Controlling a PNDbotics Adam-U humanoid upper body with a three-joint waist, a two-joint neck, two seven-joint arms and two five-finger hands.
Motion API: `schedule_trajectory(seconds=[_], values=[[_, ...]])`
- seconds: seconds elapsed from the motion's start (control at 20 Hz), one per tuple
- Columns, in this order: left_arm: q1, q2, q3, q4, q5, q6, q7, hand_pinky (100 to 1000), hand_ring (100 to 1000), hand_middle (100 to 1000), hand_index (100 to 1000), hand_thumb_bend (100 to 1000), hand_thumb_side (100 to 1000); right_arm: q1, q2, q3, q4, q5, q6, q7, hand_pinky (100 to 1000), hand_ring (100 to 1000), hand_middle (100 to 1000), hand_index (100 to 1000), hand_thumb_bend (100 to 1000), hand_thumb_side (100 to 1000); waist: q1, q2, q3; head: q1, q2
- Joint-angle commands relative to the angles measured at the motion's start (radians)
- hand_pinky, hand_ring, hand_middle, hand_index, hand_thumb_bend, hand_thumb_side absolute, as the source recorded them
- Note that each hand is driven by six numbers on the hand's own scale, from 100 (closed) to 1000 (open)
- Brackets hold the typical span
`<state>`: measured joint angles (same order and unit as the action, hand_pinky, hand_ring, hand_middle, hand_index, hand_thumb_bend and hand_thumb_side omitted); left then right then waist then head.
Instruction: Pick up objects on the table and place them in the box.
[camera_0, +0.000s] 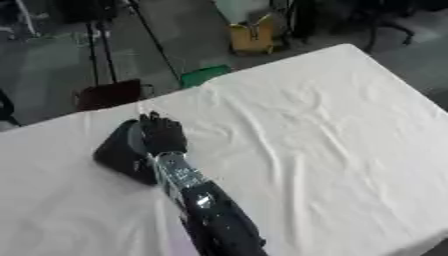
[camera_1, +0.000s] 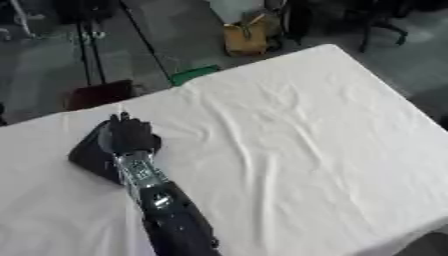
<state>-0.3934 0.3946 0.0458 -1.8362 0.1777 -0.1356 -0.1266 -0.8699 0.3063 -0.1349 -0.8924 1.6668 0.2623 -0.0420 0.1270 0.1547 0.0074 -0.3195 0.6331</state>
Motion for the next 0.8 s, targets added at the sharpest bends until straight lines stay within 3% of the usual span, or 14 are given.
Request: schedule_trajectory(seconds=[0.05,0.1,0.15,0.6,0.65,0.8], values=[[-0.016,0.017,0.003,-0.015,0.006,-0.001,-0.001,716,651,804,882,678,759,-0.017,0.017,0.012,-0.024,0.017,-0.014,0.007,750,730,872,909,174,444,-0.001,-0.021,0.003,-0.002,0.0],[-0.016,0.017,0.003,-0.016,0.006,-0.001,-0.001,716,651,803,882,678,759,-0.018,0.017,0.014,-0.024,0.025,-0.021,0.012,873,820,908,931,223,499,-0.002,-0.021,0.002,-0.002,0.0],[-0.016,0.017,0.003,-0.016,0.006,-0.001,0.0,716,651,803,882,676,761,-0.021,0.015,0.017,-0.026,0.037,-0.028,0.013,889,829,911,932,220,506,-0.002,-0.022,0.002,-0.003,0.0],[-0.016,0.017,0.003,-0.016,0.006,-0.001,0.001,716,651,804,882,676,761,-0.025,0.016,0.012,-0.042,0.069,-0.035,0.017,894,835,912,932,226,522,-0.003,-0.023,0.001,-0.002,-0.002],[-0.016,0.017,0.003,-0.016,0.006,-0.001,0.001,716,651,803,882,675,761,-0.027,0.015,0.012,-0.047,0.068,-0.036,0.012,943,868,910,944,393,621,-0.003,-0.023,0.001,-0.003,-0.002],[-0.016,0.018,0.004,-0.016,0.006,-0.001,0.002,716,651,803,882,675,761,-0.029,0.014,0.01,-0.063,0.064,-0.04,-0.017,951,872,909,944,419,635,-0.004,-0.023,0.001,-0.003,-0.003]])
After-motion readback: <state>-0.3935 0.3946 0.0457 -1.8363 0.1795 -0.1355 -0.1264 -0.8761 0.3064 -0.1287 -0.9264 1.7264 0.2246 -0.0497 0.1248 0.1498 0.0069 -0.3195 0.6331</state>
